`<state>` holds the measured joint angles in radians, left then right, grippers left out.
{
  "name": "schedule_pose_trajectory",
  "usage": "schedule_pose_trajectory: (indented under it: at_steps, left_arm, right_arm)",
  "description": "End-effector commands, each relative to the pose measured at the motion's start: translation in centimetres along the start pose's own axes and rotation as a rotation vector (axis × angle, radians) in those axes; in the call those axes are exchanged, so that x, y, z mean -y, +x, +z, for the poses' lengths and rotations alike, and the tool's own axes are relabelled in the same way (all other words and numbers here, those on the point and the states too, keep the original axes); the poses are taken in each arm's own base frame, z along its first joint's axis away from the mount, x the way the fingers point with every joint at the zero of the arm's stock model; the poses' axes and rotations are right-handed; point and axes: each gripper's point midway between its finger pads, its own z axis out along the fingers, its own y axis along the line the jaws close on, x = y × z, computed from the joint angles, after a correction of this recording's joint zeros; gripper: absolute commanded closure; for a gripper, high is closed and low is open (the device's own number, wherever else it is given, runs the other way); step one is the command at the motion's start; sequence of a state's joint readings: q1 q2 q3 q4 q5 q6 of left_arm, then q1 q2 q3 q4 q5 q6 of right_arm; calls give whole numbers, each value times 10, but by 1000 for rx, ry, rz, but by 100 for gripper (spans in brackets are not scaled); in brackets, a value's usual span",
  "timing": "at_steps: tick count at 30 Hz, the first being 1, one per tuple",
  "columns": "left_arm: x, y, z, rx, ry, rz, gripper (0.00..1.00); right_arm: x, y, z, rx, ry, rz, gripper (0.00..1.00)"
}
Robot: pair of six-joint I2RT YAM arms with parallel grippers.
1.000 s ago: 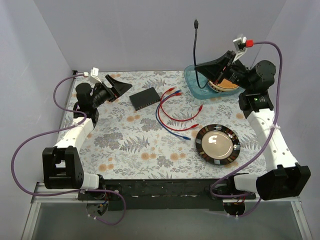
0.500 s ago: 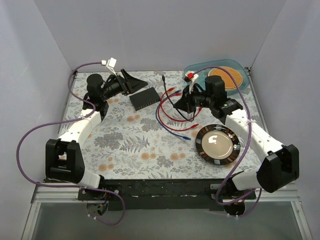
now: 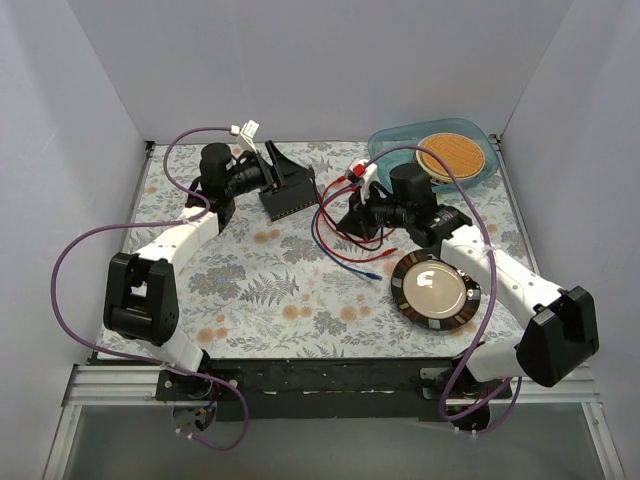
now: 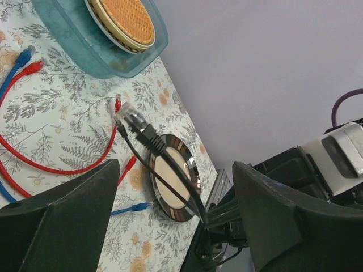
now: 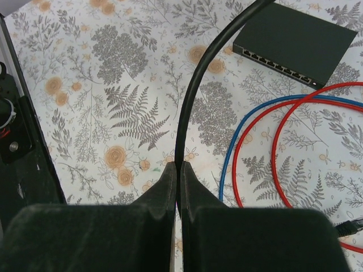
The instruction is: Insert the plug into the switch port
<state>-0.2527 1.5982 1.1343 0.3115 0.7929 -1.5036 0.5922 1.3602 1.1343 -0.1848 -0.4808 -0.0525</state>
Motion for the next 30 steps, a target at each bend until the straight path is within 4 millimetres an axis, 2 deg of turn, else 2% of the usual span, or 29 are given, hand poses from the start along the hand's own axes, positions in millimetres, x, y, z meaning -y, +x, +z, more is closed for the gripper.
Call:
schedule_pose_trajectory:
  at_steps: [1, 7, 12, 16, 19, 20, 22, 23, 24, 28, 30]
  left_arm:
    - [17, -14, 0, 25, 30, 31, 21]
    - [12, -8, 4, 7, 31, 17, 27]
    - [10, -8, 5, 0, 32, 16, 30]
    - [9, -6, 7, -10, 39, 9, 37]
    - [7, -4, 9, -25, 45, 3, 50]
    - [8, -4, 9, -27, 50, -1, 63]
    - [10, -5, 9, -27, 60, 3, 77]
    - [12, -5, 8, -27, 62, 3, 93]
    - [13, -5, 8, -26, 66, 4, 100]
    - [18, -8, 5, -11, 67, 17, 100]
    - [20, -9, 3, 6, 59, 23, 100]
  right_arm:
    - [-13, -6, -5, 21, -16, -52, 99]
    - [-27, 0, -4, 9, -49, -71, 99]
    - [-38, -6, -8, 30, -71, -84, 99]
    - [-44, -9, -9, 33, -82, -95, 99]
    - [-45, -8, -9, 28, -80, -98, 99]
    - [-45, -8, -9, 28, -75, -98, 99]
    - [-45, -6, -8, 20, -72, -99, 99]
    - [-43, -4, -8, 16, -65, -97, 99]
    - [-42, -4, -8, 14, -60, -100, 99]
    - [-35, -3, -6, 6, -25, -87, 99]
    - [-33, -13, -6, 26, -8, -91, 91]
